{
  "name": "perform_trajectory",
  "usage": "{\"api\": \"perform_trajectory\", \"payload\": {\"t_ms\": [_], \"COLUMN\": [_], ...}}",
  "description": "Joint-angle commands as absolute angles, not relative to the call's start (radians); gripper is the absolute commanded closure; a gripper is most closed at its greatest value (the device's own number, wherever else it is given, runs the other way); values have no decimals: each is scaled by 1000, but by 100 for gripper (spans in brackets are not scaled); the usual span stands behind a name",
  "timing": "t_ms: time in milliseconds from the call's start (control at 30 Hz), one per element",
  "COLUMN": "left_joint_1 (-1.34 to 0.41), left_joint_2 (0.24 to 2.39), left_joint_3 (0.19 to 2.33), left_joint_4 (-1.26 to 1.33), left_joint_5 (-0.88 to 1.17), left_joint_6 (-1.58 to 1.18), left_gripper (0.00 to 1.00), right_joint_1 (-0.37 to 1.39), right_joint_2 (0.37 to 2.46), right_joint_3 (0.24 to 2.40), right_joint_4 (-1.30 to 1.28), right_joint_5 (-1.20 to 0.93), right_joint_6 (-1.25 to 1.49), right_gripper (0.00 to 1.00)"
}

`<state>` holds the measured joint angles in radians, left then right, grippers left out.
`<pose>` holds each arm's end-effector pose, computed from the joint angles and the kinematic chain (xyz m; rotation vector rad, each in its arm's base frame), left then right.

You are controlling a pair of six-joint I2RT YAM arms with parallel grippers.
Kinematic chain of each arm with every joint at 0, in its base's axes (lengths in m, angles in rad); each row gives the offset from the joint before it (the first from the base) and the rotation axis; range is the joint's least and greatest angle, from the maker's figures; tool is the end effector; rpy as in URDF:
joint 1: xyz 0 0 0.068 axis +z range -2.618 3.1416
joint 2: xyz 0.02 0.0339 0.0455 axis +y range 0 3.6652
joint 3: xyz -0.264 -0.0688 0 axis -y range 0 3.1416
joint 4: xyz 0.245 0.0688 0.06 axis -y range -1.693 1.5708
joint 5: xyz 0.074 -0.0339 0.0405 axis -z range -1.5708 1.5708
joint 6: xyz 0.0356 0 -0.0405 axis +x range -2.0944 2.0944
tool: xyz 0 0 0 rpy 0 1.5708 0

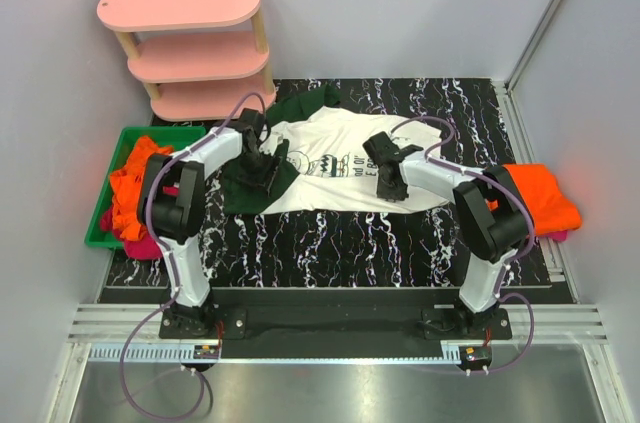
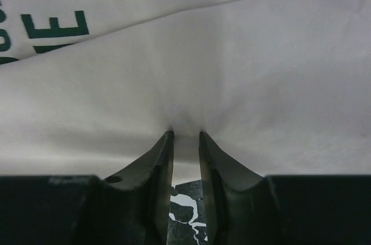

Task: Fold and stack the t-shirts
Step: Fold the flattened tshirt in 1/3 of the way

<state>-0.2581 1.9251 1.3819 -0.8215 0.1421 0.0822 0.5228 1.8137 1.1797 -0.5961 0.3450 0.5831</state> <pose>0.3610 -0.1005 0.1789 0.5191 2.8937 -0.2351 0.3113 0.1655 0.1716 0.1605 2.6662 -0.1546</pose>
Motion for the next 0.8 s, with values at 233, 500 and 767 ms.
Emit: {"api": "perform_trajectory", "payload": {"t_ms": [233,500,767], "left_joint_1": [-259,-259,-258], "left_joint_2": [1933,1881,1850], "left_joint_3": [1279,1207,1160], "left_joint_4": [-913,-953,-976], "left_joint_5": [129,130,121], "left_joint_6": [136,179,206], "left_gripper": [42,42,42], "right_joint_1": [522,522,528], "right_joint_2": [1890,1846,1772], "right_joint_3": [1183,1094,973], "right_joint_4": [-680,-709,-709], "right_joint_5": [290,210,146], "right_joint_6": [695,759,834], "right_gripper": [69,70,70]}}
